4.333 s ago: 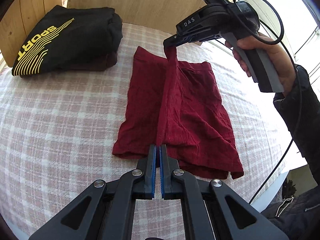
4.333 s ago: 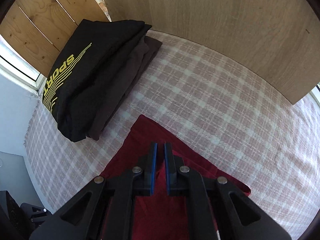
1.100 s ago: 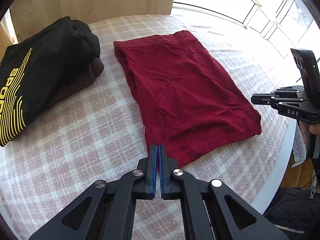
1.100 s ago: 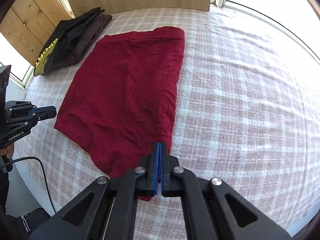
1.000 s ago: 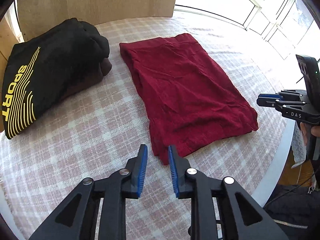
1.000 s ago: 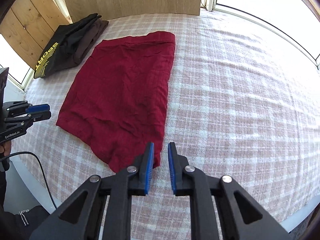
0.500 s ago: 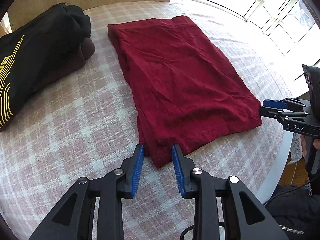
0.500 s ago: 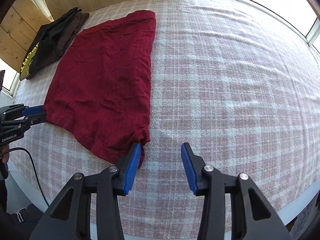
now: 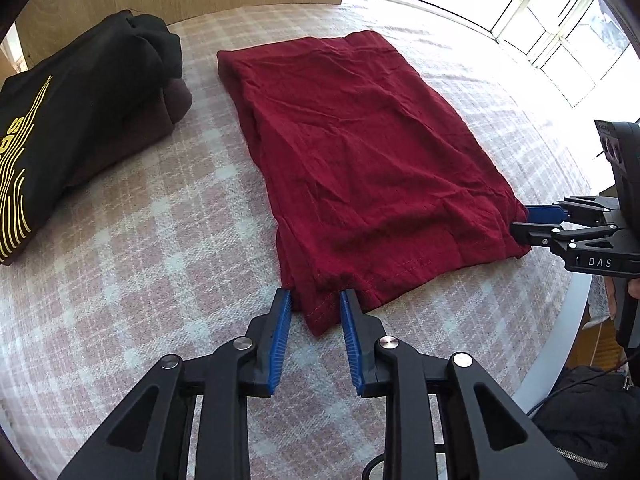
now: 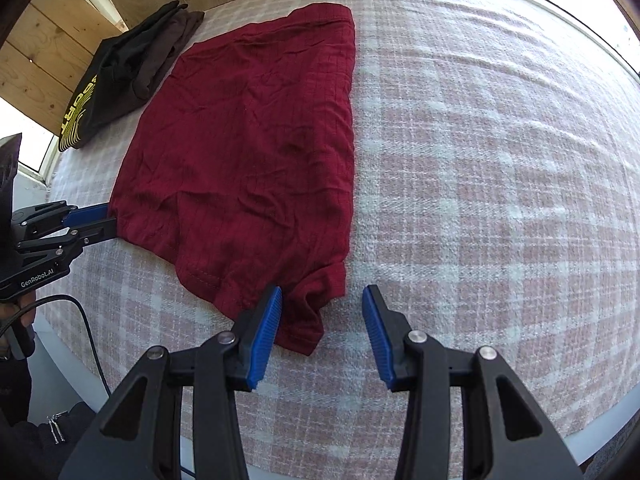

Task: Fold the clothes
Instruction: 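Grasp the hem of the narrowed red shirt with both grippers, then fold the hem up onto the collar with both grippers and release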

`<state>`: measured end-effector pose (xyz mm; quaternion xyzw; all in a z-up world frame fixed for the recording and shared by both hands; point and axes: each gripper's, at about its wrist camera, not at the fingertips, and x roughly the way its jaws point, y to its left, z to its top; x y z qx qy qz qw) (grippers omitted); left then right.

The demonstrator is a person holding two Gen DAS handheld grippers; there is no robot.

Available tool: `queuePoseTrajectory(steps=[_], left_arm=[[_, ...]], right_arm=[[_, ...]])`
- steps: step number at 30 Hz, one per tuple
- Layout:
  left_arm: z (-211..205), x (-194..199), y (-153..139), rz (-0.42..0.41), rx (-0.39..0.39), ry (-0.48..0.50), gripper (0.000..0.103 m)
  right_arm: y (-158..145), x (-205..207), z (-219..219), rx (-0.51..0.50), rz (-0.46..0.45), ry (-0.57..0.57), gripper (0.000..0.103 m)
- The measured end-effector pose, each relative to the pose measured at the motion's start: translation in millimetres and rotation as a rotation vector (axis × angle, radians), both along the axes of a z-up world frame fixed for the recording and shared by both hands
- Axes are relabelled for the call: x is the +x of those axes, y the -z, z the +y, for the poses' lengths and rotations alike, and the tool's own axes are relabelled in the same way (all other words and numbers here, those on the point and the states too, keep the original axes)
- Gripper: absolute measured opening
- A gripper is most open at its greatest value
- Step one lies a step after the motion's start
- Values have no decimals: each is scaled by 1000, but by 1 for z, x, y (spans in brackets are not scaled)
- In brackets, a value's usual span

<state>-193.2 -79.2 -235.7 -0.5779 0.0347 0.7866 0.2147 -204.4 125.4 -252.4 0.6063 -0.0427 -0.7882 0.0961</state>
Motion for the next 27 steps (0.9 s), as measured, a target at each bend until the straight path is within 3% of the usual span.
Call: queuePoseTrajectory(steps=[2,3,4,5,10,18,27], left_arm=[[0,0,0,2,2,5,17],[0,0,1,-1,7,8,10],[0,1,1,-3,12,10,10],[0,1,1,0,10,14,9],[1,4,-3,23,21,17,7],[-18,1,-31,60,114,-22,7],[-24,-19,-58,105,174,-33,7]], right_arm=[[0,-1,5,-24,0,9,40],[0,-3,6,-31,-5,8,29],[1,-4,7,-37,-10,6,9],[2,-6,8,-52,-22,3,8],[-6,-11,6,-51,-8,1,7],[-25,-25,7,-103,29,26,7],[-74,-28,19,-221,101,70,7]])
